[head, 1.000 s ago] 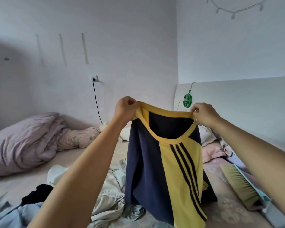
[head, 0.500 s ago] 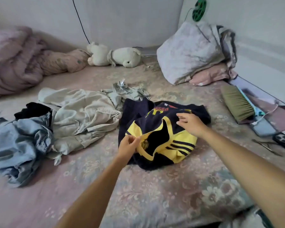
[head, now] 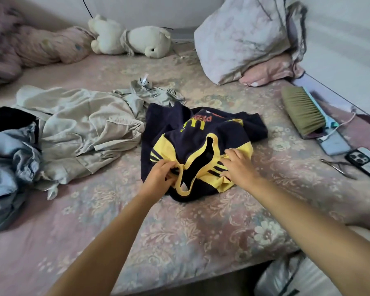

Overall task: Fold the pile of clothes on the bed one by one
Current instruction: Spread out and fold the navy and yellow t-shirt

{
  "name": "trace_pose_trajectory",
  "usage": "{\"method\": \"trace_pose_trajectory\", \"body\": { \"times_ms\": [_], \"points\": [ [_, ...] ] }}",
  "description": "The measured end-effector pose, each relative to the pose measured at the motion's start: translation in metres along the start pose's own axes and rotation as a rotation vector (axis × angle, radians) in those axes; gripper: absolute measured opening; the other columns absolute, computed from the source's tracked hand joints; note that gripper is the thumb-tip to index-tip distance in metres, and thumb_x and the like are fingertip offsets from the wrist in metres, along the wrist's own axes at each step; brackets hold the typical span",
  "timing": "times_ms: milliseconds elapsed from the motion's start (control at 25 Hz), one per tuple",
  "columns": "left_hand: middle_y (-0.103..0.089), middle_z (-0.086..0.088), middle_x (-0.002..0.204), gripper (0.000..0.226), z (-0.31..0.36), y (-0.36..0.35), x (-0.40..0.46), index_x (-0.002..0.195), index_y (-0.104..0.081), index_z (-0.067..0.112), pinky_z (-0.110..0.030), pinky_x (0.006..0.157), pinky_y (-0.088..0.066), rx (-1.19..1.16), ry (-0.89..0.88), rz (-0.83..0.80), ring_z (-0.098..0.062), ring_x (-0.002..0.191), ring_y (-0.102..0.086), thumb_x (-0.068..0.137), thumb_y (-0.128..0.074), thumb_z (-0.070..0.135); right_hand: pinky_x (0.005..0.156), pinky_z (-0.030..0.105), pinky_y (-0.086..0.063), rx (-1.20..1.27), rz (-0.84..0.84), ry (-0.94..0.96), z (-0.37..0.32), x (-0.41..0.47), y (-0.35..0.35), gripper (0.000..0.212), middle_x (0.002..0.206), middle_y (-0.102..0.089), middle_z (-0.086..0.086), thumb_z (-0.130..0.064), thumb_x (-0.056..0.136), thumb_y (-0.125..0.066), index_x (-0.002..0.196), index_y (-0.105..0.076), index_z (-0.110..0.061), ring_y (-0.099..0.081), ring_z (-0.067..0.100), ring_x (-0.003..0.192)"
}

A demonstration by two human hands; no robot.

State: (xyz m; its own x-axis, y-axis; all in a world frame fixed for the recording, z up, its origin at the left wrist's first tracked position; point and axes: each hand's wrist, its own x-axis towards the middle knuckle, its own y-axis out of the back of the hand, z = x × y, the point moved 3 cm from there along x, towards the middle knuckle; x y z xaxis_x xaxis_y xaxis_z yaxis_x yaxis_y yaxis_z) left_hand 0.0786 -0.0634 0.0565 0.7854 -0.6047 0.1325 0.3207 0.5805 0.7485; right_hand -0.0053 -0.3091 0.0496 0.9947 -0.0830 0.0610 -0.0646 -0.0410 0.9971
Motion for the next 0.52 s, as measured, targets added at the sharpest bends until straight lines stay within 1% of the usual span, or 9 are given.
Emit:
{"method": "trace_pose_trajectory", "body": {
  "times_ms": [40, 80, 120, 160, 240, 320, 360, 440, 520],
  "points": [
    [-0.056, -0.008, 0.116, 0.048, 0.001, -0.001, 0.001, 0.121, -0.061, 0.005, -0.023, 0.095, -0.039, 0.084, -0.037, -0.003, -0.021, 0.106, -0.052, 0.074, -0.068, -0.005, 0.084, 0.047, -0.051, -0.059, 0.026, 0.014, 0.001, 0.0, 0.001, 0.046, 0.105, -0.063, 0.018, -0.027, 0.053, -0.09, 0.089, -0.072, -0.003, -0.06, 0.037, 0.101],
    [-0.058, -0.008, 0.114, 0.046, 0.002, 0.0, 0.003, 0.117, -0.064, 0.006, -0.029, 0.093, -0.04, 0.161, -0.053, 0.025, -0.025, 0.104, -0.052, 0.072, -0.071, 0.001, 0.074, 0.045, -0.054, -0.102, 0.059, 0.029, 0.001, 0.0, 0.003, 0.044, 0.092, -0.064, 0.016, -0.025, 0.046, -0.093, 0.078, -0.071, -0.004, -0.062, 0.035, 0.088],
    [-0.061, -0.008, 0.109, 0.04, 0.004, 0.003, 0.003, 0.109, -0.068, 0.008, -0.037, 0.089, -0.042, 0.234, -0.057, 0.081, -0.03, 0.099, -0.054, 0.069, -0.072, 0.009, 0.067, 0.044, -0.055, -0.121, 0.088, 0.043, 0.001, -0.001, 0.005, 0.04, 0.085, -0.063, 0.015, -0.022, 0.044, -0.093, 0.071, -0.069, -0.004, -0.062, 0.035, 0.081],
    [-0.064, -0.007, 0.1, 0.032, 0.003, 0.007, 0.004, 0.097, -0.073, 0.009, -0.043, 0.082, -0.045, 0.295, -0.066, 0.157, -0.033, 0.091, -0.055, 0.066, -0.071, 0.017, 0.065, 0.043, -0.054, -0.122, 0.122, 0.054, 0.001, -0.003, 0.007, 0.035, 0.082, -0.062, 0.015, -0.018, 0.047, -0.093, 0.067, -0.068, -0.004, -0.062, 0.035, 0.078],
    [-0.066, -0.005, 0.086, 0.018, 0.007, 0.017, 0.007, 0.078, -0.073, 0.009, -0.046, 0.074, -0.047, 0.316, -0.118, 0.26, -0.035, 0.083, -0.057, 0.065, -0.067, 0.021, 0.064, 0.041, -0.053, -0.073, 0.217, 0.065, 0.005, -0.007, 0.019, 0.024, 0.083, -0.061, 0.016, -0.007, 0.058, -0.087, 0.066, -0.066, -0.002, -0.06, 0.036, 0.078],
    [-0.067, -0.005, 0.083, 0.008, 0.017, 0.036, 0.015, 0.08, -0.071, 0.008, -0.039, 0.077, -0.046, 0.161, -0.078, 0.297, -0.031, 0.085, -0.058, 0.075, -0.066, 0.013, 0.065, 0.04, -0.049, 0.075, 0.361, -0.017, 0.017, -0.01, 0.042, 0.01, 0.083, -0.06, 0.012, -0.001, 0.075, -0.073, 0.072, -0.063, -0.003, -0.057, 0.034, 0.078],
    [-0.066, -0.005, 0.081, 0.006, 0.023, 0.049, 0.02, 0.085, -0.07, 0.008, -0.033, 0.075, -0.044, 0.027, 0.008, 0.294, -0.026, 0.084, -0.058, 0.081, -0.065, 0.01, 0.066, 0.039, -0.046, 0.215, 0.399, -0.098, 0.024, -0.01, 0.058, 0.007, 0.083, -0.058, 0.009, -0.002, 0.084, -0.062, 0.078, -0.061, -0.004, -0.055, 0.032, 0.078],
    [-0.063, -0.002, 0.073, 0.005, 0.035, 0.083, 0.037, 0.087, -0.067, 0.01, -0.026, 0.066, -0.04, -0.209, 0.154, 0.295, -0.018, 0.072, -0.056, 0.088, -0.062, 0.009, 0.067, 0.033, -0.039, 0.561, 0.408, -0.273, 0.046, -0.004, 0.095, 0.011, 0.083, -0.056, 0.005, -0.004, 0.095, -0.049, 0.086, -0.054, -0.006, -0.053, 0.025, 0.079],
    [-0.059, 0.001, 0.067, 0.013, 0.049, 0.129, 0.058, 0.08, -0.064, 0.015, -0.029, 0.064, -0.043, -0.383, 0.186, 0.33, -0.014, 0.063, -0.051, 0.092, -0.059, 0.012, 0.07, 0.03, -0.037, 0.818, 0.386, -0.345, 0.065, 0.011, 0.143, 0.016, 0.083, -0.056, 0.005, -0.004, 0.096, -0.048, 0.083, -0.049, -0.013, -0.052, 0.019, 0.083]
  ]
}}
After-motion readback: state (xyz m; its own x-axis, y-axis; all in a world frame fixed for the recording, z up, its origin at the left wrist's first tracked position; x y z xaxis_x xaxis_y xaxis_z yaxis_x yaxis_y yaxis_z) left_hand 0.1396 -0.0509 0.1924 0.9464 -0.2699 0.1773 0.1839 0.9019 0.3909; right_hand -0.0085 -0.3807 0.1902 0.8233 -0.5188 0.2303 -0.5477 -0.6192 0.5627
